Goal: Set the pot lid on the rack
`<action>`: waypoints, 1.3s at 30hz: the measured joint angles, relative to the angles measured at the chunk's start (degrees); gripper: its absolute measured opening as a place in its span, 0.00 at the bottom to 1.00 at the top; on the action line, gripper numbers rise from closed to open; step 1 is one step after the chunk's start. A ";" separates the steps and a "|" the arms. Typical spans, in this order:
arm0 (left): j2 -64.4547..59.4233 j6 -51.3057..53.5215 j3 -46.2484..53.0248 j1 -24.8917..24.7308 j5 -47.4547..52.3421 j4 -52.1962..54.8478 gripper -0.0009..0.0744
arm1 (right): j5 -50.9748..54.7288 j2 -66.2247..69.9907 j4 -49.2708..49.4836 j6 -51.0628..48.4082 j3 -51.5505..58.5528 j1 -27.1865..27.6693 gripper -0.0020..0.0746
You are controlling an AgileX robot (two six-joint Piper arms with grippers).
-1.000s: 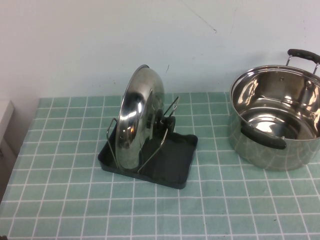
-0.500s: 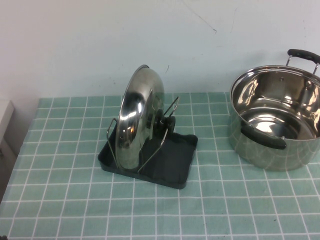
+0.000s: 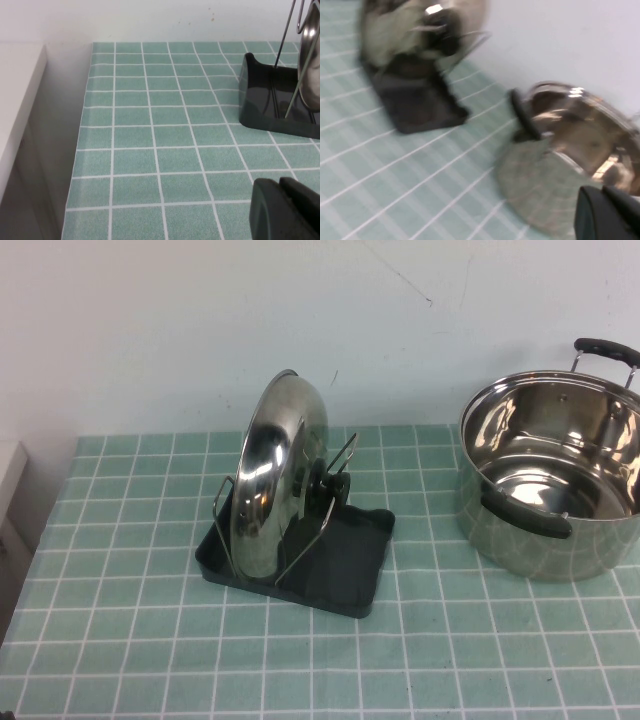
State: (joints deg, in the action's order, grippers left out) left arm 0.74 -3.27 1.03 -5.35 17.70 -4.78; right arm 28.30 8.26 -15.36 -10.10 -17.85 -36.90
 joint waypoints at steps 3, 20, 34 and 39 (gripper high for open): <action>0.00 0.00 0.00 0.00 0.00 0.00 0.01 | -3.76 0.00 1.02 0.00 0.00 8.00 0.02; 0.05 0.00 0.00 0.00 0.00 0.10 0.01 | -10.65 -8.92 10.10 -1.57 17.26 36.42 0.02; 0.05 0.00 0.00 0.00 0.04 0.10 0.01 | -8.79 -9.06 13.88 -4.07 19.26 36.42 0.02; 0.05 -0.09 0.00 0.00 0.04 0.13 0.01 | -8.79 -9.06 13.88 2.82 19.26 36.42 0.02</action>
State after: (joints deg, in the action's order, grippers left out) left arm 0.79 -3.37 1.03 -5.35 17.74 -4.65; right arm 19.51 -0.79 -1.48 -7.28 1.40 -0.48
